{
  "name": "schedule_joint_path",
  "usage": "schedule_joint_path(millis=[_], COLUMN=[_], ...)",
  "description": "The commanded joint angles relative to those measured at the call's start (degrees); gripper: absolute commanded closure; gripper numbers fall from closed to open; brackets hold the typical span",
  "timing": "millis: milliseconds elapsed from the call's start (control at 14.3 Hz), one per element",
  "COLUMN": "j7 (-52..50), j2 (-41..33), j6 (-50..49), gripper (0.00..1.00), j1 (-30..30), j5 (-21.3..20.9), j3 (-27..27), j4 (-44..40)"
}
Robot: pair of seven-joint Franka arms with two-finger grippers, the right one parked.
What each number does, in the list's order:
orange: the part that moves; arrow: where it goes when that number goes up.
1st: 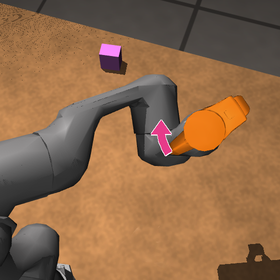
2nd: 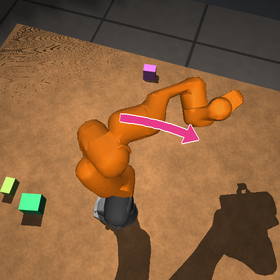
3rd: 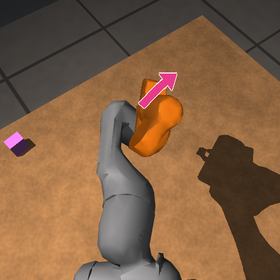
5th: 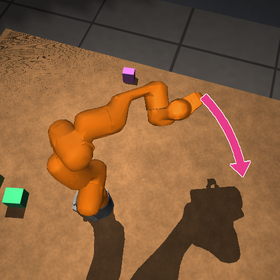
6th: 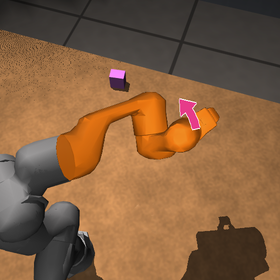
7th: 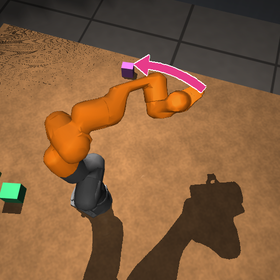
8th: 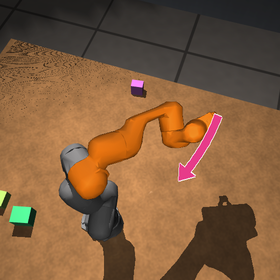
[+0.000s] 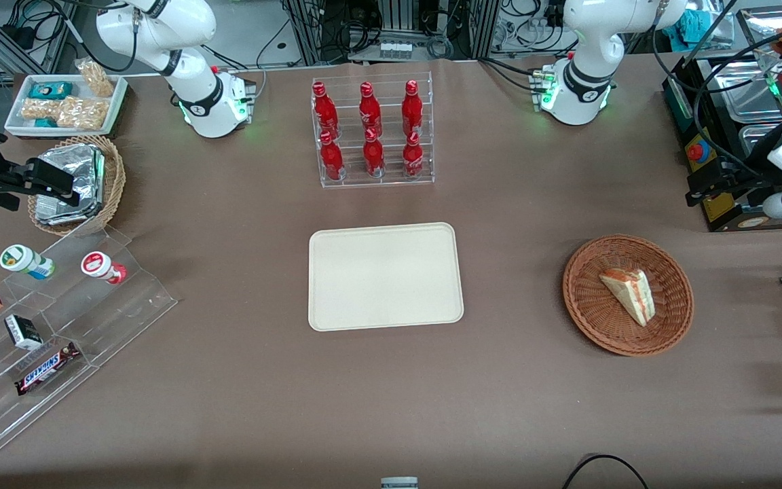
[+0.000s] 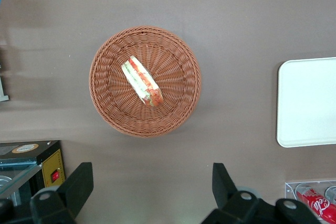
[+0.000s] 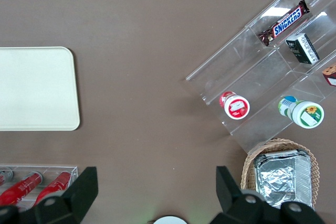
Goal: Place sandwich from basket to tray
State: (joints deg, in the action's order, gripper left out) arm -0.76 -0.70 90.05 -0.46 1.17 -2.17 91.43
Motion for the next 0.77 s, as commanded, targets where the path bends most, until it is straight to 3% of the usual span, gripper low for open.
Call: schedule_joint_path(millis=[0,700], j7=[1.3,0.7], j2=[-0.1,0.1], j6=[-0.8,-0.9], gripper=[0.0,0.0], j1=[-0.5,-0.4], j5=[0.1,-0.2], j3=[-0.4,-0.5], j4=[-0.7,0.8])
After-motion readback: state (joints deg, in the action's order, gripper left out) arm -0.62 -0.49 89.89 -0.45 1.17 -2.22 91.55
